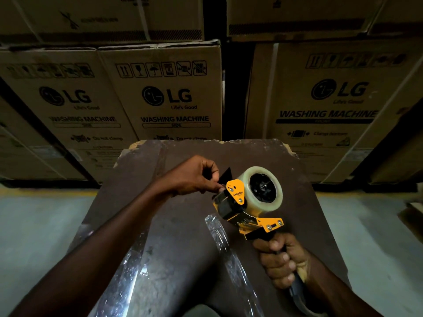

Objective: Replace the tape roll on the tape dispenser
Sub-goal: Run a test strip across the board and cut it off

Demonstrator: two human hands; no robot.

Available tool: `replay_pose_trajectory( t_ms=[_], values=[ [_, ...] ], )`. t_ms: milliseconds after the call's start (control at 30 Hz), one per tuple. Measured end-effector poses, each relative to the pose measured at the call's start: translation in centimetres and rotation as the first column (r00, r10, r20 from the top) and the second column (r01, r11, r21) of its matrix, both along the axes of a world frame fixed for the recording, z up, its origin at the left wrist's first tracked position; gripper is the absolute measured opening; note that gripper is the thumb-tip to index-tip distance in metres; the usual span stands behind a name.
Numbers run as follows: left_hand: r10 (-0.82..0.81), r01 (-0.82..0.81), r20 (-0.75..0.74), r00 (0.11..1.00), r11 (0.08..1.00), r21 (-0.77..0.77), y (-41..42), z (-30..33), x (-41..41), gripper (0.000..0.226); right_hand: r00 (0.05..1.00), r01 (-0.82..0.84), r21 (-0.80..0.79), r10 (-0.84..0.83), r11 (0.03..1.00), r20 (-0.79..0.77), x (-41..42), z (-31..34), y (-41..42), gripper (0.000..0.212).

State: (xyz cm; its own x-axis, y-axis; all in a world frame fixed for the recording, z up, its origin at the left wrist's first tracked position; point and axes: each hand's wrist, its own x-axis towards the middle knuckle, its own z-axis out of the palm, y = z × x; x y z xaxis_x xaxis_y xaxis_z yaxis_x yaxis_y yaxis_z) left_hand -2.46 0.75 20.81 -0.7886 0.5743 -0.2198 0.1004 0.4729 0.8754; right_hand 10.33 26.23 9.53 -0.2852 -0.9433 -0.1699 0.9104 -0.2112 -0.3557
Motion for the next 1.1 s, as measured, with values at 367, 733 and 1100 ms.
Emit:
replay_pose_trajectory(
  t_ms=[367, 733, 1100],
  values=[
    [0.195, -0.211, 0.164, 0.967, 0.974, 0.088, -0.1, -1.8, 1.4, 0.008, 1.000, -0.004, -0.012, 0.004, 1.000, -0.010, 0.1, -0.8, 0.0, 0.005],
    [0.238, -0.238, -0.038, 0.970, 0.971, 0.005, 0.2, -3.7, 2.0, 0.010, 0.998, 0.020, -0.020, -0.019, 1.000, 0.063, 0.6, -1.6, -1.0, 0.005],
    [0.477, -0.498, 0.165, 0.863, 0.857, 0.129, 1.4, -9.1, 1.2, 0.021, 0.985, 0.124, 0.046, -0.128, 0.991, 0.113, -0.6, -4.6, -1.6, 0.008]
  ],
)
